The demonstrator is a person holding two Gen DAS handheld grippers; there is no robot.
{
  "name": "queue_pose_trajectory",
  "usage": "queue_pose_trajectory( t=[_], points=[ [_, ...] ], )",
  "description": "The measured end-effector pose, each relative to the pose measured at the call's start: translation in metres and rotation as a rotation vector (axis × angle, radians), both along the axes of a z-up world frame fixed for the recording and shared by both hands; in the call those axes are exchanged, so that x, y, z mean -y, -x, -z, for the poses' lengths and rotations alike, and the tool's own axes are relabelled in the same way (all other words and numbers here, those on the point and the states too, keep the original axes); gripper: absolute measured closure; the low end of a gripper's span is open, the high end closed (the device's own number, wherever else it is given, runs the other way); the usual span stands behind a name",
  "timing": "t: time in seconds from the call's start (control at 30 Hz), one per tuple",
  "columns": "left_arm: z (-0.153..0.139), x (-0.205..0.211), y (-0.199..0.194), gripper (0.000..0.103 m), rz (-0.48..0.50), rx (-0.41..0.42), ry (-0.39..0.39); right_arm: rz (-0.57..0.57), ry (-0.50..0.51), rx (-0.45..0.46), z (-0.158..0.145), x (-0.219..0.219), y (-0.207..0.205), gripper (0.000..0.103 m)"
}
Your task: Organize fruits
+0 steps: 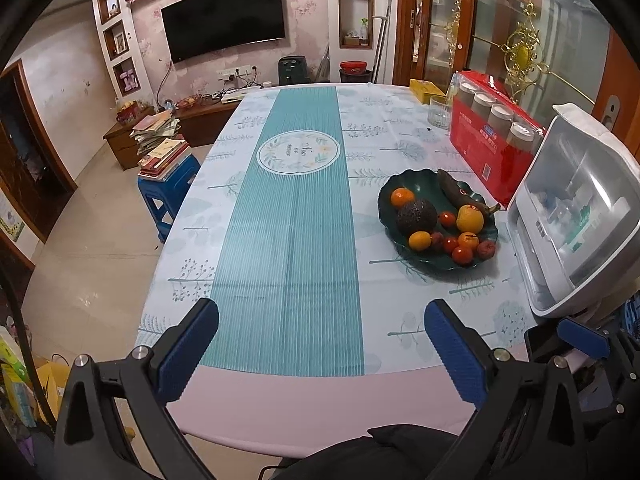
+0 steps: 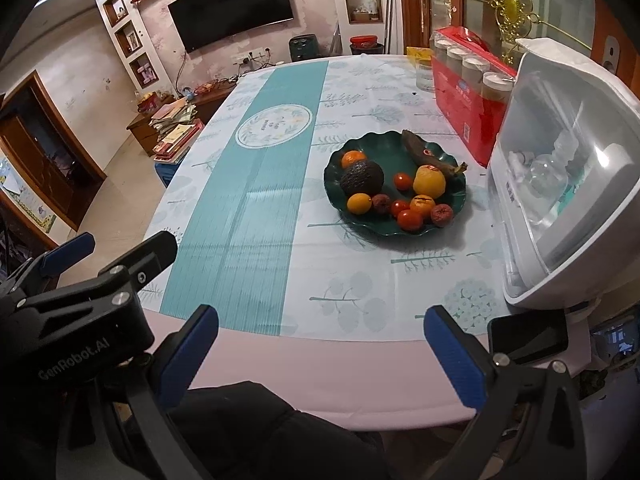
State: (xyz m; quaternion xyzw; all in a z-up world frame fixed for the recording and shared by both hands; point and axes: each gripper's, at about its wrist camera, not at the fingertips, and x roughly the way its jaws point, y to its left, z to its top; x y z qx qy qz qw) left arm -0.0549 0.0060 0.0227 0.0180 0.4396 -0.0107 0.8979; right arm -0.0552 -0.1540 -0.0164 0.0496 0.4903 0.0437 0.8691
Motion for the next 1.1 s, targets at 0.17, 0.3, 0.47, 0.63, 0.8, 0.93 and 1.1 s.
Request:
queue_pose_trajectory(
  t=[0.17, 0.3, 0.47, 0.63, 0.8, 0.93, 1.1],
  points=[
    [0.002, -0.002, 0.001, 0.001, 0.005, -0.012, 0.002, -0.004, 0.001, -0.002, 0.000, -0.003, 0.002, 0.000],
    [0.003, -0.003, 0.001, 0.001, 0.008, -0.013, 0.003, -0.003, 0.001, -0.001, 0.001, -0.003, 0.002, 0.000],
    [0.004, -0.004, 0.001, 0.001, 0.011, -0.015, 0.004, -0.002, 0.002, -0.002, 0.001, -0.004, 0.003, 0.000],
    [0.004, -0.003, 0.001, 0.001, 0.011, -0.012, 0.003, 0.000, 0.003, 0.000, 0.001, -0.005, 0.004, 0.000],
    [0.004, -0.004, 0.001, 0.001, 0.010, -0.011, 0.005, 0.003, 0.004, -0.001, 0.001, -0.007, 0.006, 0.000],
    [0.004, -0.006, 0.002, 0.001, 0.018, -0.014, 0.002, 0.003, 0.002, -0.002, 0.001, -0.006, 0.005, 0.000],
    [0.004, -0.011, 0.003, 0.001, 0.024, -0.023, 0.001, 0.010, 0.005, -0.006, 0.002, -0.008, 0.012, 0.000]
  ],
)
